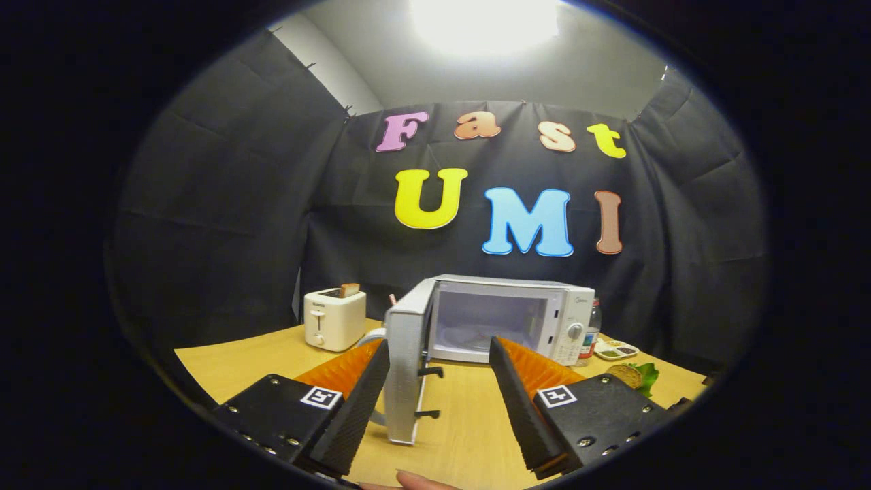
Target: Open the microwave, put the food inside, and close the microwave door.
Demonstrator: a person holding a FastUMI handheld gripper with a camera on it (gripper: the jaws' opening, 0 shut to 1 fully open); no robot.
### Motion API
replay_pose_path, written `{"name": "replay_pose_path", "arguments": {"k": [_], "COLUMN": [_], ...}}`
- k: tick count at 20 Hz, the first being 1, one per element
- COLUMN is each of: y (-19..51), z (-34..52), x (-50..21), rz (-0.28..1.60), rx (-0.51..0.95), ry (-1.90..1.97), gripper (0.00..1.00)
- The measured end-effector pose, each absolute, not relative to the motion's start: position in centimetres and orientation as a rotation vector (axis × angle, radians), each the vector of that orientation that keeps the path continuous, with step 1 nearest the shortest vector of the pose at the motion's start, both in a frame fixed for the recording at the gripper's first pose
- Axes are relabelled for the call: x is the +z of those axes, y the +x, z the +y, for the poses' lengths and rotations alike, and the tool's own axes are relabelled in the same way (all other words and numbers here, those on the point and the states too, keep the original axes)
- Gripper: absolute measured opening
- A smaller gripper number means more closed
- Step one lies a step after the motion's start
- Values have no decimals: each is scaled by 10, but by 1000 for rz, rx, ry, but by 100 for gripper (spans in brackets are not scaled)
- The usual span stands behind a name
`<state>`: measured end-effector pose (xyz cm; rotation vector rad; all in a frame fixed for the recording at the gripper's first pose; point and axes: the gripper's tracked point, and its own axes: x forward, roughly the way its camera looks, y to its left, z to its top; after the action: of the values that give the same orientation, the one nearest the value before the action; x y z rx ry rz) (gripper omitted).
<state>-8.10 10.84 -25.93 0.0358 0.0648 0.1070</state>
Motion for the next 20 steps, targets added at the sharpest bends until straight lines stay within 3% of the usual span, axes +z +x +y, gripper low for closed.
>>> {"name": "replay_pose_path", "arguments": {"k": [4, 9, 14, 20], "y": [-84, -91, -96, -84], "z": [60, -5, -95, -137], "x": [-263, -289, -336, -396], "rz": [27, 46, 125, 257], "rx": [98, 32, -125, -191], "ry": [24, 66, 117, 280], "gripper": [96, 96, 96, 95]}}
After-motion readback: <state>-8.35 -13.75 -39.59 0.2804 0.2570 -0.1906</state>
